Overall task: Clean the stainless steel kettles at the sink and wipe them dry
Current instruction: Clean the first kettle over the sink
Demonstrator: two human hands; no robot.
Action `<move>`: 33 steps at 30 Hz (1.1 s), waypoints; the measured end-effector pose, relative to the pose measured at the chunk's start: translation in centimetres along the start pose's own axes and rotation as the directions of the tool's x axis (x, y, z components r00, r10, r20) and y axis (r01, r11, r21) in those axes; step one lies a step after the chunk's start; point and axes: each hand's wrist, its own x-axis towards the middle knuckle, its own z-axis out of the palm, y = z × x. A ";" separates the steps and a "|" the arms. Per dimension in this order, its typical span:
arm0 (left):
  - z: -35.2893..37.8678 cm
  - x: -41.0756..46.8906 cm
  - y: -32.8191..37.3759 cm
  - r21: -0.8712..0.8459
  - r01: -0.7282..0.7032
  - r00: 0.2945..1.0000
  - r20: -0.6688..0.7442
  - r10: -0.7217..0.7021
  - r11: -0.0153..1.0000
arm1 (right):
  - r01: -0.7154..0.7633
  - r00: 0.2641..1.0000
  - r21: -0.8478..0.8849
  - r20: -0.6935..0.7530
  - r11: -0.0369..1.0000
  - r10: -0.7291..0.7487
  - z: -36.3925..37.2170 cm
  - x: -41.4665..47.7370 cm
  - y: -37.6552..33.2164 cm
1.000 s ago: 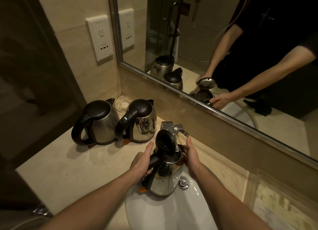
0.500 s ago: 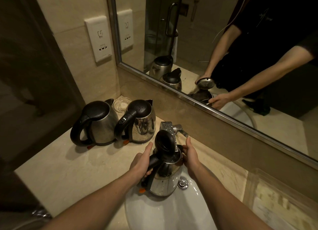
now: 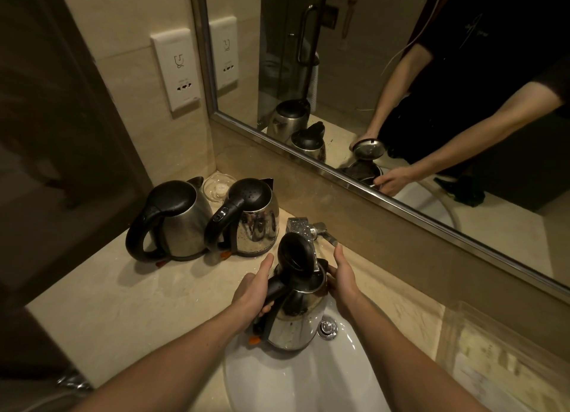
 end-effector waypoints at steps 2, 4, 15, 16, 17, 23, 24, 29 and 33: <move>0.0 0.0 0.0 -0.005 0.005 1.000 0.001 -0.005 1.000 | 0.005 1.000 0.004 -0.002 1.000 -0.005 -0.1 0.0 -0.1; 0.0 0.0 0.1 -0.003 0.008 1.000 0.000 -0.008 1.000 | 0.006 1.000 0.006 -0.002 1.000 -0.006 -0.1 -0.1 -0.2; 0.0 0.2 0.3 -0.006 0.006 1.000 -0.013 -0.006 1.000 | 0.071 0.997 -0.022 0.011 0.997 -0.070 -0.3 0.3 -0.2; 0.0 0.2 0.3 -0.008 0.011 1.000 -0.018 -0.011 1.000 | 0.074 0.997 -0.027 0.014 0.997 -0.073 -0.3 0.4 -0.2; 0.0 0.3 0.3 -0.011 0.017 1.000 -0.023 -0.018 1.000 | 0.081 0.997 -0.034 0.015 0.996 -0.081 -0.3 0.5 -0.2; 0.0 0.2 0.3 -0.020 0.031 0.999 -0.033 -0.031 0.999 | 0.153 0.988 -0.059 -0.017 0.986 -0.155 0.2 0.6 0.1; 0.0 0.2 0.3 -0.020 0.030 0.999 -0.033 -0.031 0.999 | 0.150 0.988 -0.063 -0.018 0.987 -0.152 0.2 0.7 0.1; -0.1 0.2 0.3 -0.012 0.018 1.000 -0.014 -0.019 1.000 | 0.119 0.992 -0.087 -0.025 0.989 -0.122 0.2 0.5 0.1; -0.1 0.1 0.2 -0.016 0.010 1.000 -0.003 -0.010 1.000 | 0.112 0.993 -0.067 -0.031 0.991 -0.114 0.4 0.1 -0.1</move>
